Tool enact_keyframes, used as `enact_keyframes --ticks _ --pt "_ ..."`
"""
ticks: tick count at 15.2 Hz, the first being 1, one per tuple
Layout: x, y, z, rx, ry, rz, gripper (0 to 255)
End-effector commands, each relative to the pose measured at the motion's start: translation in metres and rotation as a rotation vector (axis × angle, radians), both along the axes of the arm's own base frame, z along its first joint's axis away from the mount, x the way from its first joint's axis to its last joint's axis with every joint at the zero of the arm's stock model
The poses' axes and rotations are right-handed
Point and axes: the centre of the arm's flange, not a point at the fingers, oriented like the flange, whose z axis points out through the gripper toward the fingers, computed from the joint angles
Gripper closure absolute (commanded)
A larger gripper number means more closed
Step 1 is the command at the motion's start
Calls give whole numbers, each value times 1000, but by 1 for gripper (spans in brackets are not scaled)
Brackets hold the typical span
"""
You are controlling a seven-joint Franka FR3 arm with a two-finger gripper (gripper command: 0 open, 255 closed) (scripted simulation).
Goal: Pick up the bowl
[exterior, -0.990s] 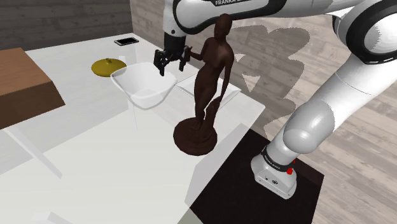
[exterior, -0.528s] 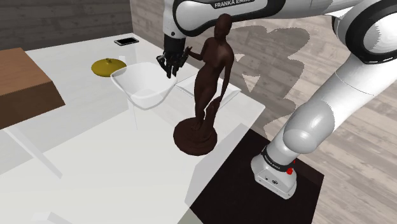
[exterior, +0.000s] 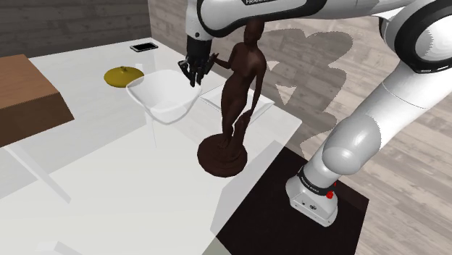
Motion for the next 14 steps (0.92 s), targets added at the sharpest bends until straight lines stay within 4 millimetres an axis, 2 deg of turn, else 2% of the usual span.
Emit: enact_keyframes --ticks 1,12,14 --pt "1 0 11 0 0 0 255" --pt "1 0 69 0 0 0 255" --pt "1 0 70 0 0 0 255"
